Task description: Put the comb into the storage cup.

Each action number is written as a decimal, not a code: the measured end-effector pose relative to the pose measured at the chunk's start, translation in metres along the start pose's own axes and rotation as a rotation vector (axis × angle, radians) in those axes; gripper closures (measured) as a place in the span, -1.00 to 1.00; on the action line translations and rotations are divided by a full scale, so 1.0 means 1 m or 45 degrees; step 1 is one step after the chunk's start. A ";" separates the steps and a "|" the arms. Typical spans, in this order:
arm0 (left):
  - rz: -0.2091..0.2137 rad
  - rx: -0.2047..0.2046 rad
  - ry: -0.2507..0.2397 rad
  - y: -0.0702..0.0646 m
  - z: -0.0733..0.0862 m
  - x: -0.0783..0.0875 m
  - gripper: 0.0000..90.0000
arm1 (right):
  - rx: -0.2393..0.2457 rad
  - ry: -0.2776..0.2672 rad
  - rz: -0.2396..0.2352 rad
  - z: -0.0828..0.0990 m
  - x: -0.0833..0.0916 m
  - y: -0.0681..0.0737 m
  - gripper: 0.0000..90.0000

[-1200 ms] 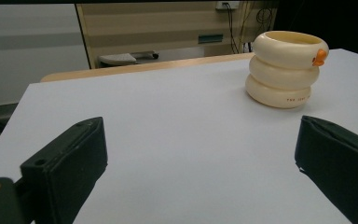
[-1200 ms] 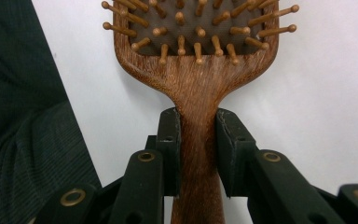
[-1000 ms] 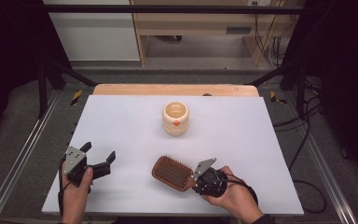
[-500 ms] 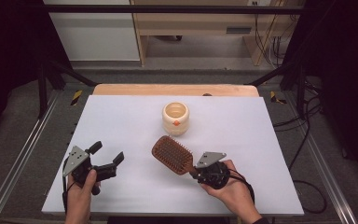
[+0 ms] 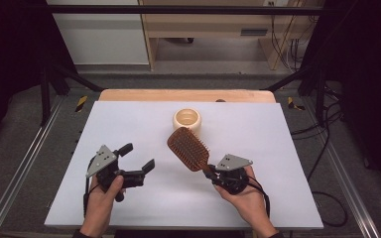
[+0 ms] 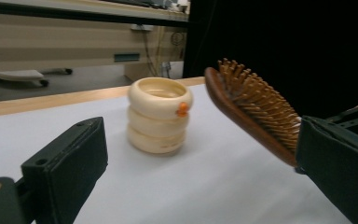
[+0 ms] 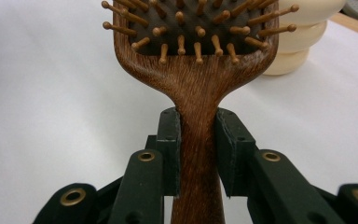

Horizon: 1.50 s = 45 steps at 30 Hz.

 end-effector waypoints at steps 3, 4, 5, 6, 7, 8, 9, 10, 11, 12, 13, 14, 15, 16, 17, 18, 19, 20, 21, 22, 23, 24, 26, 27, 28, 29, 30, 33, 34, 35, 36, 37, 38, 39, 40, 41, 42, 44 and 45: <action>0.046 0.033 0.001 -0.009 -0.002 -0.011 -0.94 | -0.008 -0.032 0.012 0.000 0.001 0.000 0.62; 0.062 0.048 -0.001 -0.011 -0.002 -0.014 -0.94 | -0.005 -0.041 0.015 0.000 0.001 0.000 0.62; 0.076 0.059 -0.001 -0.014 -0.003 -0.016 -0.94 | -0.009 -0.046 0.015 0.000 0.001 0.000 0.62; 0.087 0.063 0.002 -0.016 -0.003 -0.019 -0.94 | -0.015 -0.049 0.013 0.001 0.001 0.001 0.62; 0.093 0.060 0.007 -0.018 -0.004 -0.022 -0.94 | -0.016 -0.054 0.014 0.001 0.000 0.001 0.62; 0.100 0.065 0.012 -0.020 -0.004 -0.024 -0.94 | -0.015 -0.055 0.013 0.001 -0.001 0.002 0.62; 0.107 0.067 0.017 -0.022 -0.004 -0.027 -0.93 | -0.015 -0.058 0.015 0.001 -0.001 0.003 0.62; 0.113 0.065 0.024 -0.023 -0.004 -0.029 -0.93 | -0.014 -0.061 0.014 0.001 -0.002 0.003 0.62; 0.120 0.068 0.028 -0.025 -0.004 -0.032 -0.93 | -0.017 -0.066 0.014 0.001 -0.002 0.004 0.62; 0.124 0.075 0.028 -0.026 -0.004 -0.034 -0.93 | -0.013 -0.074 0.017 0.001 -0.002 0.004 0.62; 0.127 0.080 0.027 -0.026 -0.004 -0.035 -0.93 | -0.019 -0.079 0.015 0.000 -0.002 0.004 0.62; 0.129 0.092 0.023 -0.026 -0.004 -0.037 -0.93 | -0.022 -0.086 0.013 0.000 -0.002 0.005 0.62; 0.132 0.108 0.021 -0.026 -0.004 -0.038 -0.93 | -0.022 -0.093 0.014 0.000 -0.002 0.005 0.62; 0.137 0.128 0.017 -0.026 -0.004 -0.039 -0.93 | -0.020 -0.097 0.013 0.000 -0.002 0.006 0.62; 0.141 0.151 0.014 -0.026 -0.004 -0.041 -0.93 | -0.015 -0.103 0.015 0.000 -0.001 0.007 0.62; 0.148 0.172 0.013 -0.025 -0.003 -0.042 -0.93 | -0.016 -0.110 0.015 0.000 -0.001 0.007 0.62; 0.151 0.193 0.009 -0.024 -0.003 -0.044 -0.93 | -0.015 -0.114 0.014 0.000 -0.001 0.008 0.62; 0.151 0.205 0.010 -0.023 -0.003 -0.046 -0.93 | -0.015 -0.121 0.016 -0.001 -0.001 0.009 0.62; 0.147 0.217 0.010 -0.023 -0.003 -0.047 -0.93 | -0.014 -0.129 0.015 -0.001 -0.001 0.010 0.62; 0.146 0.225 0.009 -0.022 -0.004 -0.049 -0.92 | -0.012 -0.134 0.013 -0.002 -0.001 0.011 0.62; 0.146 0.232 0.008 -0.022 -0.004 -0.050 -0.92 | -0.005 -0.141 0.014 -0.002 -0.001 0.011 0.62; 0.151 0.245 0.002 -0.021 -0.005 -0.051 -0.92 | -0.003 -0.148 0.013 -0.003 -0.001 0.012 0.62; 0.160 0.263 -0.007 -0.021 -0.006 -0.053 -0.91 | 0.008 -0.163 0.015 -0.004 0.000 0.014 0.62; 0.164 0.267 -0.010 -0.021 -0.006 -0.054 -0.90 | 0.007 -0.170 0.019 -0.004 0.001 0.014 0.62; 0.166 0.269 -0.013 -0.021 -0.007 -0.054 -0.90 | 0.005 -0.176 0.019 -0.004 0.001 0.015 0.62; 0.170 0.272 -0.014 -0.021 -0.007 -0.055 -0.89 | 0.009 -0.180 0.022 -0.004 0.001 0.015 0.62; 0.173 0.279 -0.017 -0.021 -0.007 -0.056 -0.89 | 0.009 -0.182 0.023 -0.005 0.001 0.016 0.62; 0.170 0.304 -0.030 -0.020 -0.007 -0.057 -0.88 | 0.011 -0.188 0.024 -0.004 0.001 0.016 0.62; 0.175 0.319 -0.037 -0.020 -0.007 -0.058 -0.87 | 0.013 -0.189 0.027 -0.004 0.000 0.017 0.62; 0.182 0.332 -0.042 -0.019 -0.007 -0.059 -0.86 | 0.015 -0.192 0.030 -0.004 0.000 0.017 0.62; 0.186 0.347 -0.048 -0.019 -0.007 -0.059 -0.85 | 0.014 -0.194 0.026 -0.004 0.000 0.017 0.62; 0.188 0.359 -0.053 -0.019 -0.008 -0.060 -0.85 | 0.019 -0.197 0.025 -0.004 0.000 0.018 0.62; 0.189 0.364 -0.056 -0.019 -0.008 -0.061 -0.84 | 0.021 -0.201 0.024 -0.005 0.000 0.018 0.62; 0.192 0.374 -0.061 -0.019 -0.009 -0.061 -0.83 | 0.022 -0.204 0.023 -0.005 0.001 0.018 0.62; 0.196 0.382 -0.064 -0.020 -0.010 -0.062 -0.82 | 0.025 -0.207 0.021 -0.005 0.001 0.019 0.62; 0.196 0.377 -0.063 -0.020 -0.011 -0.063 -0.82 | 0.026 -0.210 0.019 -0.005 0.001 0.019 0.62; 0.191 0.376 -0.067 -0.021 -0.012 -0.063 -0.81 | 0.027 -0.212 0.020 -0.005 0.001 0.019 0.62; 0.191 0.382 -0.073 -0.022 -0.014 -0.064 -0.76 | 0.029 -0.215 0.019 -0.005 0.001 0.020 0.62; 0.190 0.384 -0.076 -0.023 -0.014 -0.065 -0.75 | 0.030 -0.217 0.019 -0.005 0.001 0.020 0.62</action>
Point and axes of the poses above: each handheld gripper's, and its own axes: x roughly backward along the jaws, z roughly out of its underside, y roughly to its left, the point moved 1 cm from there along -x, roughly forward along the jaws, and after that the axes turned 2 degrees about -x, right-handed, at the moved point
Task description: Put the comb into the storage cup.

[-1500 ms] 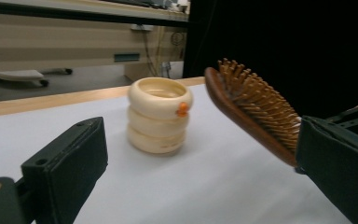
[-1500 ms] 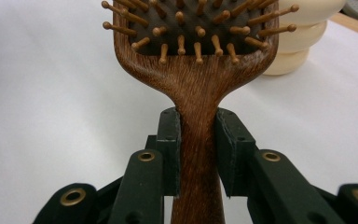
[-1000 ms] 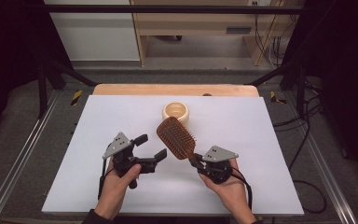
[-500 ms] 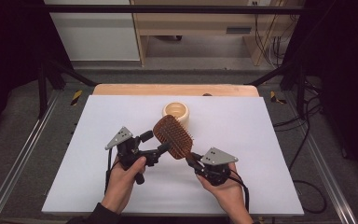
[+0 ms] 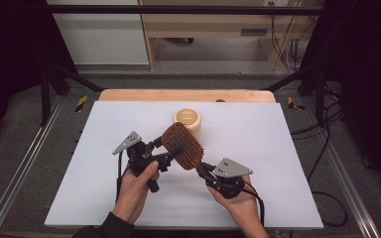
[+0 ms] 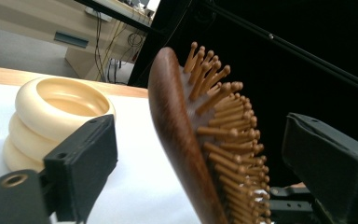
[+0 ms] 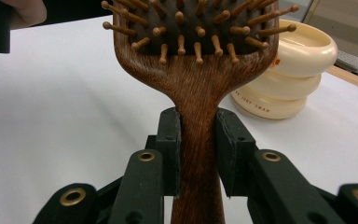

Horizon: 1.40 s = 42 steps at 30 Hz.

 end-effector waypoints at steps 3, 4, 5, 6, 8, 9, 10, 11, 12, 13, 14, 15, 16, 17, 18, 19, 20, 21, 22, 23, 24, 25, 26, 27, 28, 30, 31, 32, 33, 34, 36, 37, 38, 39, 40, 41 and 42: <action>-0.003 0.020 -0.006 -0.001 -0.001 -0.002 -0.73 | 0.006 -0.006 -0.001 0.000 0.000 0.001 0.62; -0.004 0.032 -0.007 -0.001 -0.001 -0.002 -0.71 | 0.008 -0.009 -0.001 0.000 0.000 0.001 0.62; -0.001 0.043 -0.004 -0.001 -0.001 -0.003 -0.67 | 0.009 -0.010 0.001 0.000 0.000 0.001 0.62; 0.001 0.054 -0.006 -0.001 -0.001 -0.003 -0.64 | 0.010 -0.011 0.001 0.000 0.000 0.002 0.62; -0.001 0.059 -0.009 0.000 -0.001 -0.004 -0.60 | 0.011 -0.012 0.000 0.000 0.000 0.002 0.62; 0.002 0.065 -0.011 0.000 -0.002 -0.004 -0.59 | 0.012 -0.012 -0.002 0.000 0.000 0.002 0.62; 0.004 0.073 -0.014 0.000 -0.002 -0.004 -0.58 | 0.015 -0.011 -0.001 0.000 0.000 0.002 0.62; 0.008 0.078 -0.013 0.000 -0.002 -0.004 -0.57 | 0.016 -0.011 0.000 0.000 0.000 0.002 0.62; 0.011 0.083 -0.015 0.000 -0.002 -0.004 -0.55 | 0.016 -0.011 -0.001 0.000 0.000 0.003 0.62; 0.008 0.082 -0.014 0.000 -0.002 -0.004 -0.53 | 0.017 -0.011 -0.002 0.000 -0.001 0.003 0.62; 0.006 0.080 -0.014 0.001 -0.002 -0.004 -0.51 | 0.018 -0.010 -0.001 0.000 -0.001 0.003 0.62; 0.007 0.079 -0.014 0.001 -0.002 -0.004 -0.49 | 0.018 -0.008 0.003 0.000 -0.001 0.003 0.62; 0.009 0.081 -0.016 0.001 -0.002 -0.004 -0.47 | 0.016 -0.006 0.002 0.000 -0.001 0.003 0.62; 0.010 0.084 -0.017 0.000 -0.002 -0.005 -0.45 | 0.016 -0.006 0.003 0.000 -0.001 0.003 0.62; 0.011 0.084 -0.017 0.000 -0.001 -0.005 -0.44 | 0.016 -0.006 0.003 0.000 -0.001 0.003 0.62; 0.011 0.086 -0.016 0.000 -0.001 -0.005 -0.43 | 0.016 -0.006 0.002 0.000 -0.001 0.003 0.62; 0.011 0.087 -0.013 0.000 -0.001 -0.005 -0.42 | 0.016 -0.008 0.002 0.000 -0.001 0.003 0.62; 0.013 0.089 -0.011 0.000 -0.001 -0.006 -0.40 | 0.016 -0.010 0.000 0.000 -0.001 0.003 0.62; 0.016 0.093 -0.011 0.000 0.000 -0.006 -0.39 | 0.016 -0.010 0.000 0.000 -0.001 0.004 0.62; 0.018 0.095 -0.013 0.000 0.000 -0.006 -0.38 | 0.017 -0.010 0.000 0.000 -0.002 0.004 0.62; 0.019 0.099 -0.016 0.000 0.000 -0.007 -0.37 | 0.016 -0.007 -0.001 0.000 -0.002 0.004 0.62; 0.020 0.101 -0.017 0.000 0.000 -0.007 -0.36 | 0.016 -0.006 -0.002 0.000 -0.002 0.004 0.62; 0.021 0.104 -0.017 0.000 0.000 -0.007 -0.35 | 0.015 -0.005 -0.002 0.001 -0.002 0.004 0.62; 0.022 0.110 -0.019 0.000 0.000 -0.007 -0.34 | 0.015 -0.004 -0.002 0.001 -0.002 0.004 0.62; 0.021 0.115 -0.020 0.001 0.000 -0.007 -0.32 | 0.015 -0.003 -0.002 0.001 -0.002 0.004 0.62; 0.023 0.127 -0.027 0.001 -0.001 -0.007 -0.25 | 0.017 -0.003 -0.003 0.001 -0.002 0.004 0.62; 0.021 0.126 -0.025 0.001 -0.001 -0.007 -0.21 | 0.019 -0.002 -0.003 0.001 -0.003 0.005 0.62; 0.008 0.128 -0.029 0.000 0.000 -0.007 -0.17 | 0.019 -0.003 -0.004 0.001 -0.003 0.005 0.62; 0.004 0.128 -0.031 0.001 0.000 -0.006 -0.10 | 0.017 -0.004 -0.005 0.001 -0.003 0.005 0.62; 0.005 0.131 -0.036 0.000 0.000 -0.007 -0.09 | 0.014 -0.006 -0.006 0.001 -0.003 0.005 0.62; 0.005 0.131 -0.039 0.000 0.000 -0.007 -0.07 | 0.010 -0.006 -0.006 0.001 -0.003 0.005 0.62; 0.002 0.128 -0.036 0.000 0.001 -0.007 -0.06 | 0.009 -0.005 -0.006 0.001 -0.003 0.005 0.62; -0.005 0.129 -0.033 -0.001 0.001 -0.007 -0.05 | 0.006 -0.004 -0.006 0.001 -0.003 0.005 0.62; -0.011 0.143 -0.037 -0.001 0.001 -0.007 -0.02 | 0.005 -0.002 -0.006 0.002 -0.003 0.005 0.62; -0.013 0.149 -0.037 -0.001 0.001 -0.008 0.00 | 0.006 -0.001 -0.006 0.002 -0.004 0.004 0.62; -0.015 0.153 -0.034 -0.001 0.001 -0.008 0.02 | 0.001 -0.001 -0.010 0.002 -0.004 0.004 0.62; -0.013 0.161 -0.033 -0.001 0.001 -0.008 0.05 | 0.000 0.001 -0.011 0.003 -0.004 0.005 0.62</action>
Point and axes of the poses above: each handheld gripper's, and its own axes: x roughly backward along the jaws, z roughly out of its underside, y roughly to its left, the point moved 1 cm from there along -x, roughly forward along the jaws, and after that the axes turned 2 degrees about -x, right-handed, at the moved point
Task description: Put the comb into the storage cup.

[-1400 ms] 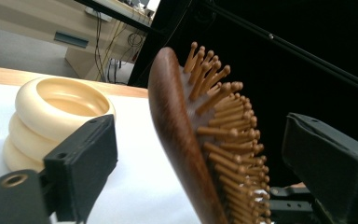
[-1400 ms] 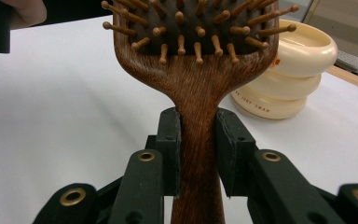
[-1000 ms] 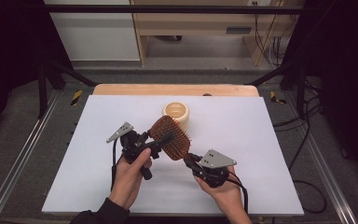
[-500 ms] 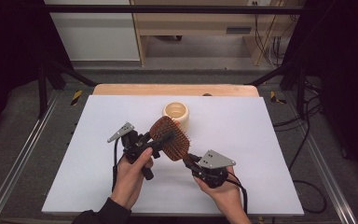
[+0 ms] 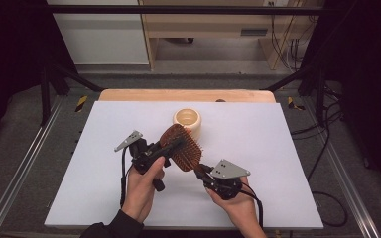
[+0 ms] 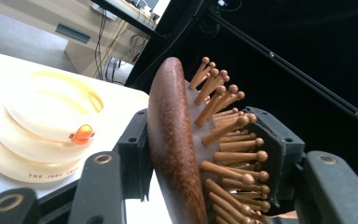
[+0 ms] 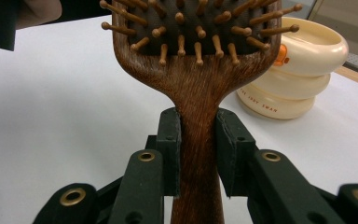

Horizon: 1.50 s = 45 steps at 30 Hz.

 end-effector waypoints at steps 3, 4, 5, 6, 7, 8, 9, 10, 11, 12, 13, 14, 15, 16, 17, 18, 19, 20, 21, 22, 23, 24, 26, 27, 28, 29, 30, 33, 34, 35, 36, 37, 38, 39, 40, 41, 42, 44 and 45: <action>-0.009 -0.002 0.009 -0.001 0.000 -0.001 0.10 | -0.006 0.007 -0.002 0.001 -0.001 0.000 0.62; -0.014 0.000 0.008 -0.002 0.000 -0.001 0.11 | -0.009 0.007 -0.006 0.002 -0.001 0.000 0.62; -0.017 0.000 0.008 -0.002 0.000 -0.001 0.11 | -0.013 0.008 -0.011 0.002 -0.002 -0.001 0.62; -0.021 0.000 0.009 -0.003 0.000 -0.001 0.12 | -0.015 0.009 -0.013 0.002 -0.002 -0.001 0.62; -0.022 0.002 0.012 -0.003 0.000 -0.001 0.13 | -0.015 0.011 -0.013 0.003 -0.003 -0.001 0.62; -0.021 0.009 0.014 -0.003 0.000 -0.002 0.13 | -0.021 0.012 -0.017 0.003 -0.003 -0.001 0.62; -0.020 0.019 0.013 -0.003 0.000 -0.002 0.14 | -0.024 0.012 -0.016 0.003 -0.003 -0.001 0.62; -0.015 0.023 0.016 -0.003 -0.001 -0.003 0.14 | -0.025 0.012 -0.014 0.003 -0.003 -0.001 0.62; -0.011 0.026 0.016 -0.003 -0.001 -0.003 0.14 | -0.029 0.012 -0.016 0.003 -0.003 -0.002 0.62; -0.009 0.027 0.015 -0.004 -0.001 -0.004 0.15 | -0.032 0.010 -0.018 0.003 -0.003 -0.002 0.62; -0.005 0.025 0.013 -0.006 -0.002 -0.004 0.15 | -0.036 0.007 -0.021 0.003 -0.003 -0.003 0.62; -0.004 0.009 0.018 -0.007 -0.002 -0.005 0.15 | -0.039 0.007 -0.022 0.003 -0.002 -0.003 0.62; -0.004 -0.001 0.020 -0.008 -0.003 -0.005 0.15 | -0.039 0.005 -0.021 0.003 -0.002 -0.003 0.61; -0.002 -0.002 0.020 -0.009 -0.004 -0.006 0.16 | -0.041 0.003 -0.021 0.003 -0.002 -0.004 0.61; 0.001 -0.008 0.018 -0.010 -0.004 -0.007 0.16 | -0.043 0.002 -0.020 0.002 -0.001 -0.004 0.61; 0.002 -0.010 0.017 -0.011 -0.004 -0.008 0.16 | -0.044 0.000 -0.018 0.002 -0.001 -0.005 0.61; 0.005 -0.010 0.018 -0.012 -0.004 -0.008 0.16 | -0.048 -0.002 -0.017 0.002 -0.001 -0.005 0.61; 0.006 -0.011 0.019 -0.012 -0.005 -0.009 0.16 | -0.050 -0.003 -0.015 0.002 -0.001 -0.006 0.61; 0.008 -0.009 0.019 -0.012 -0.005 -0.010 0.16 | -0.054 -0.005 -0.015 0.003 -0.001 -0.006 0.61; 0.013 -0.014 0.022 -0.012 -0.006 -0.010 0.16 | -0.060 -0.008 -0.017 0.003 -0.001 -0.007 0.61; 0.016 -0.014 0.018 -0.013 -0.006 -0.010 0.16 | -0.069 -0.016 -0.020 0.003 0.000 -0.007 0.60; 0.018 -0.018 0.011 -0.013 -0.007 -0.011 0.16 | -0.081 -0.025 -0.021 0.003 0.000 -0.008 0.56; 0.010 -0.036 0.008 -0.013 -0.009 -0.010 0.16 | -0.098 -0.023 0.000 0.003 0.001 -0.010 0.37; 0.003 -0.044 0.008 -0.012 -0.011 -0.010 0.16 | -0.102 -0.019 0.007 0.004 0.002 -0.011 0.31; -0.003 -0.042 0.003 -0.012 -0.012 -0.009 0.16 | -0.108 -0.020 0.012 0.004 0.003 -0.012 0.25; -0.007 -0.040 -0.003 -0.012 -0.013 -0.008 0.16 | -0.111 -0.023 0.017 0.005 0.004 -0.013 0.17; -0.013 -0.044 -0.007 -0.012 -0.014 -0.007 0.16 | -0.116 -0.023 0.016 0.005 0.005 -0.014 0.10; -0.027 -0.066 -0.022 -0.012 -0.019 -0.004 0.16 | -0.138 -0.032 0.006 0.005 0.008 -0.015 -0.15; -0.029 -0.067 -0.028 -0.012 -0.020 -0.003 0.16 | -0.140 -0.037 0.007 0.005 0.009 -0.015 -0.23; -0.030 -0.071 -0.030 -0.011 -0.022 -0.003 0.16 | -0.141 -0.048 0.014 0.005 0.010 -0.015 -0.31; -0.031 -0.072 -0.033 -0.011 -0.023 -0.002 0.16 | -0.139 -0.058 0.017 0.004 0.011 -0.016 -0.38; -0.034 -0.074 -0.037 -0.012 -0.025 -0.001 0.16 | -0.138 -0.070 0.034 0.004 0.012 -0.015 -0.45; -0.038 -0.079 -0.039 -0.012 -0.026 0.001 0.16 | -0.131 -0.086 0.055 0.003 0.013 -0.015 -0.52; -0.042 -0.086 -0.039 -0.012 -0.028 0.002 0.16 | -0.124 -0.099 0.071 0.003 0.014 -0.016 -0.59; -0.046 -0.091 -0.043 -0.011 -0.030 0.004 0.16 | -0.122 -0.110 0.080 0.003 0.015 -0.016 -0.64; -0.050 -0.093 -0.047 -0.011 -0.032 0.005 0.16 | -0.119 -0.123 0.087 0.003 0.017 -0.017 -0.68; -0.053 -0.095 -0.053 -0.011 -0.034 0.007 0.16 | -0.115 -0.136 0.091 0.003 0.018 -0.017 -0.73; -0.060 -0.102 -0.060 -0.011 -0.038 0.011 0.16 | -0.106 -0.166 0.110 0.005 0.021 -0.020 -0.76; -0.065 -0.100 -0.067 -0.012 -0.040 0.012 0.16 | -0.100 -0.173 0.125 0.006 0.021 -0.022 -0.77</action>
Point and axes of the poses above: each handheld gripper's, and its own axes: x roughly backward along the jaws, z roughly out of its underside, y roughly to its left, the point moved 1 cm from there along -x, roughly forward along the jaws, and after that the axes turned 2 degrees about -x, right-handed, at the moved point
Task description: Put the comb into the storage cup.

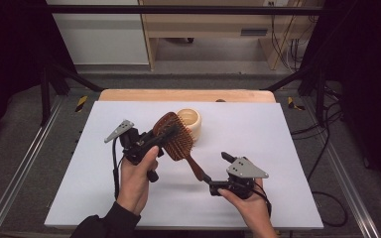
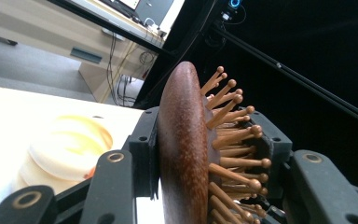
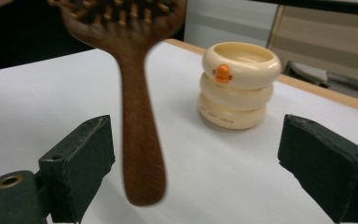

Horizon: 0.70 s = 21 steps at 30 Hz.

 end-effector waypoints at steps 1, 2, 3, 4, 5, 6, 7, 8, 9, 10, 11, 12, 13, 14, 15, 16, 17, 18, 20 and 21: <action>-0.003 0.001 -0.004 0.000 -0.002 0.001 0.16 | -0.012 0.005 0.012 0.001 0.000 -0.002 -0.78; -0.006 0.001 -0.005 0.001 -0.003 0.003 0.16 | -0.040 0.015 0.025 0.002 0.000 -0.005 -0.77; -0.009 -0.006 -0.004 0.001 -0.005 0.004 0.16 | -0.051 0.014 0.035 0.002 0.001 -0.007 -0.77; -0.012 -0.013 -0.004 0.001 -0.007 0.005 0.16 | -0.048 0.015 0.040 0.003 0.002 -0.010 -0.78; -0.017 -0.017 -0.005 0.001 -0.009 0.006 0.16 | -0.055 0.016 0.049 0.003 0.003 -0.012 -0.79; -0.019 -0.016 -0.008 0.000 -0.010 0.006 0.16 | -0.071 0.012 0.058 0.003 0.004 -0.015 -0.79; -0.017 -0.020 -0.008 0.000 -0.012 0.007 0.16 | -0.091 0.009 0.062 0.003 0.006 -0.018 -0.79; -0.017 -0.021 -0.010 0.000 -0.014 0.007 0.16 | -0.108 0.009 0.062 0.004 0.007 -0.021 -0.81; -0.018 -0.022 -0.012 -0.001 -0.016 0.007 0.16 | -0.114 0.010 0.066 0.004 0.009 -0.023 -0.82; -0.017 -0.028 -0.010 -0.001 -0.018 0.007 0.16 | -0.117 0.008 0.071 0.005 0.010 -0.026 -0.82; -0.018 -0.031 -0.012 -0.002 -0.019 0.007 0.16 | -0.129 0.010 0.079 0.006 0.011 -0.028 -0.82; -0.018 -0.034 -0.014 -0.003 -0.021 0.007 0.16 | -0.139 0.013 0.081 0.007 0.012 -0.030 -0.82; -0.019 -0.038 -0.015 -0.004 -0.023 0.007 0.16 | -0.149 0.016 0.086 0.007 0.013 -0.033 -0.82; -0.019 -0.043 -0.013 -0.004 -0.025 0.007 0.16 | -0.158 0.015 0.094 0.008 0.014 -0.035 -0.83; -0.019 -0.046 -0.016 -0.005 -0.027 0.006 0.16 | -0.161 0.016 0.094 0.009 0.015 -0.037 -0.83; -0.018 -0.048 -0.015 -0.006 -0.028 0.006 0.16 | -0.169 0.018 0.100 0.009 0.016 -0.038 -0.83; -0.019 -0.053 -0.014 -0.008 -0.030 0.005 0.16 | -0.172 0.020 0.103 0.009 0.017 -0.039 -0.83; -0.020 -0.065 -0.007 -0.008 -0.031 0.005 0.16 | -0.175 0.024 0.108 0.010 0.017 -0.041 -0.84; -0.022 -0.070 -0.003 -0.010 -0.034 0.003 0.15 | -0.182 0.031 0.114 0.012 0.018 -0.043 -0.84; -0.021 -0.074 -0.002 -0.011 -0.036 0.002 0.15 | -0.189 0.034 0.119 0.013 0.019 -0.044 -0.84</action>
Point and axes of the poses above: each handheld gripper's, and its own axes: x roughly backward along the jaws, z roughly out of its underside, y roughly to its left, the point moved 1 cm from there along -x, roughly forward along the jaws, and after that the axes turned 2 degrees about -x, right-handed, at the moved point
